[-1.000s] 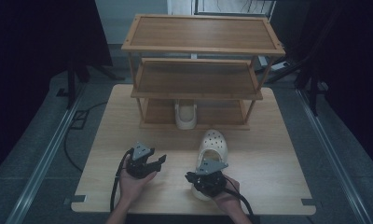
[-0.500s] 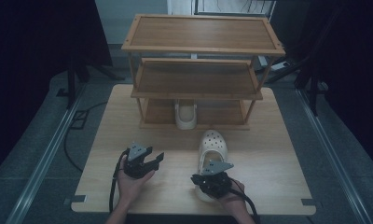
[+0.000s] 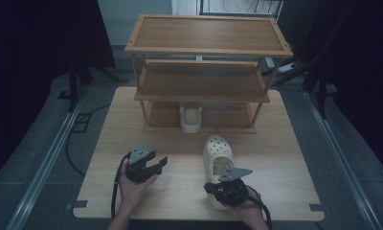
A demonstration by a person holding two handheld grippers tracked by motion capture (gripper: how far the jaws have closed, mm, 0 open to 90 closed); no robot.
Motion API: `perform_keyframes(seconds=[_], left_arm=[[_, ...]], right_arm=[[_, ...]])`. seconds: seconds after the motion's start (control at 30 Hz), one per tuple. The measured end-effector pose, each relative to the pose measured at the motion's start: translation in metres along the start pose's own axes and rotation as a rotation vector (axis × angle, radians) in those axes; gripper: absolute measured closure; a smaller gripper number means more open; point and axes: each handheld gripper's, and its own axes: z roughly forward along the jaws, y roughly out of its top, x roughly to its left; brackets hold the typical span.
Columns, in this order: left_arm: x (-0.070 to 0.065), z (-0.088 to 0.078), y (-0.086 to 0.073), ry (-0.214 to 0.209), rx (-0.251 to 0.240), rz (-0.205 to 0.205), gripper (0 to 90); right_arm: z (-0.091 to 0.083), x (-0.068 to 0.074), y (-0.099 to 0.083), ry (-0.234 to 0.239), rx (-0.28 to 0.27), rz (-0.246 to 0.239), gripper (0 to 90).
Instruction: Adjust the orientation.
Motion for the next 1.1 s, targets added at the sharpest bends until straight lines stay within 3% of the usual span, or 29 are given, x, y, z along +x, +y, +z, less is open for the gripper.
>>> perform_keyframes(seconds=[0.5, 0.67, 0.9, 1.1], left_arm=[[0.000, 0.002, -0.001, -0.005, 0.017, -0.002, 43.9], [-0.002, 0.006, -0.003, -0.008, 0.036, 0.005, 43.8], [-0.004, 0.010, -0.005, -0.007, 0.050, 0.017, 43.7], [-0.004, 0.010, -0.004, -0.006, 0.047, 0.016, 43.6]], right_arm=[[-0.028, -0.013, -0.016, -0.040, 0.028, 0.043, 89.9], [-0.027, -0.009, -0.014, -0.056, 0.048, 0.013, 87.2], [-0.041, -0.008, -0.003, -0.072, -0.024, -0.009, 80.9], [-0.059, -0.018, -0.001, -0.157, -0.086, 0.010, 68.5]])
